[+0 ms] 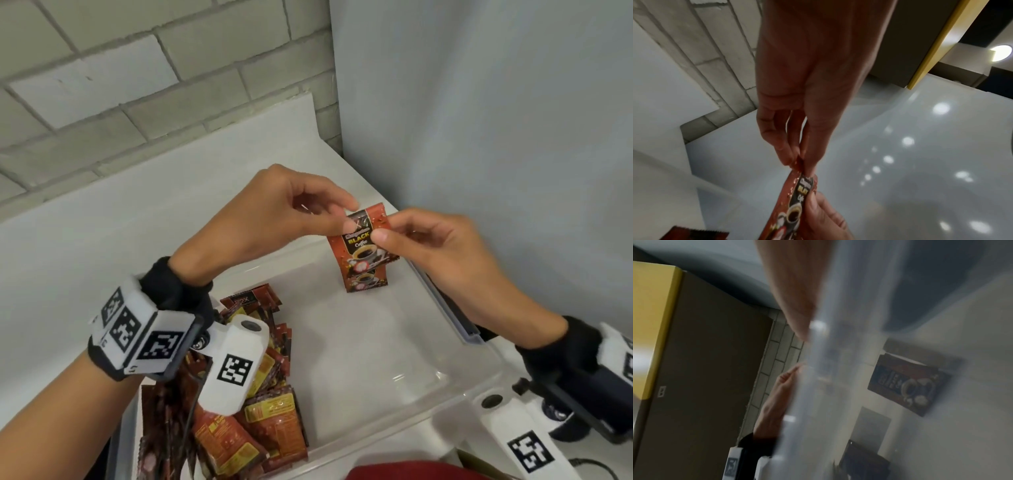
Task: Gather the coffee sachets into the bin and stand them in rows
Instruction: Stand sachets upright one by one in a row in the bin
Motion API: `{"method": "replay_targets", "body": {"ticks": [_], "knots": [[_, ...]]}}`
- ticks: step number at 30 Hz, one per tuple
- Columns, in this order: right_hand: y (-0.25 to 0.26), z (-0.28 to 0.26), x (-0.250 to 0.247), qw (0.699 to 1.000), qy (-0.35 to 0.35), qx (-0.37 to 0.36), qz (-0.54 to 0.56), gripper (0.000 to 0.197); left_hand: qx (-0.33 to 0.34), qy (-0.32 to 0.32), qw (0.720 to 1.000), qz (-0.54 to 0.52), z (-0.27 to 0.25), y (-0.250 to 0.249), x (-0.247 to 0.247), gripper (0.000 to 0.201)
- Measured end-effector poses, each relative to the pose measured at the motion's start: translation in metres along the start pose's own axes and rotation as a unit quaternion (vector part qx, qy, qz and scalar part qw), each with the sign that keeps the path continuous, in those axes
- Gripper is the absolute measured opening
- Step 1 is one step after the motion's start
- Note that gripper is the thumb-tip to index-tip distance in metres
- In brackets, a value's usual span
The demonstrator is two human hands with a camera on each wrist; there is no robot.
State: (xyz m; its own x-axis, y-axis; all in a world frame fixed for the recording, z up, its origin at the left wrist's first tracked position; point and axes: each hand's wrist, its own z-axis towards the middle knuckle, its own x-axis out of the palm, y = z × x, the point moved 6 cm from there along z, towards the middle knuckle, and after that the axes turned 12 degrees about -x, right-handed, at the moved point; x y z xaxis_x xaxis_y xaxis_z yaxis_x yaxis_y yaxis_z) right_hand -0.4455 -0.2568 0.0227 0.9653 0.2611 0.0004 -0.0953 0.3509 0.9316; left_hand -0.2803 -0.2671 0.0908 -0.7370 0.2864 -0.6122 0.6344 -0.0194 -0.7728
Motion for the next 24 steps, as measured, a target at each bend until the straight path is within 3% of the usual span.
{"method": "replay_targets", "body": {"ticks": [5,8,10,14,16,19,21,24], "knots": [[-0.007,-0.002,-0.007,0.993,0.012,-0.003,-0.117,0.028,-0.029,-0.001,0.999,0.03,0.005,0.017,0.008,0.014],[0.007,0.0,-0.012,0.986,-0.024,-0.064,-0.155,0.018,-0.027,0.004,0.997,0.078,0.013,0.024,0.025,0.014],[0.018,-0.002,-0.004,0.975,0.019,-0.103,-0.195,0.014,-0.02,0.015,0.994,0.11,0.017,0.027,0.039,0.014],[0.012,-0.02,0.031,0.894,0.218,-0.149,-0.361,0.015,0.027,0.015,0.984,0.178,0.022,0.025,0.059,0.016],[0.0,-0.027,0.041,0.849,0.288,-0.138,-0.421,0.015,0.038,0.008,0.977,0.212,0.025,0.027,0.066,0.019],[-0.012,-0.025,0.05,0.808,0.317,-0.107,-0.486,0.04,0.051,-0.011,0.964,0.262,0.026,0.033,0.073,0.019],[-0.018,-0.022,0.057,0.76,0.356,-0.061,-0.541,0.046,0.06,-0.027,0.957,0.284,0.026,0.035,0.073,0.018],[-0.031,-0.027,0.057,0.743,0.396,0.041,-0.538,0.045,0.043,-0.044,0.953,0.298,0.027,0.037,0.071,0.012]]}}
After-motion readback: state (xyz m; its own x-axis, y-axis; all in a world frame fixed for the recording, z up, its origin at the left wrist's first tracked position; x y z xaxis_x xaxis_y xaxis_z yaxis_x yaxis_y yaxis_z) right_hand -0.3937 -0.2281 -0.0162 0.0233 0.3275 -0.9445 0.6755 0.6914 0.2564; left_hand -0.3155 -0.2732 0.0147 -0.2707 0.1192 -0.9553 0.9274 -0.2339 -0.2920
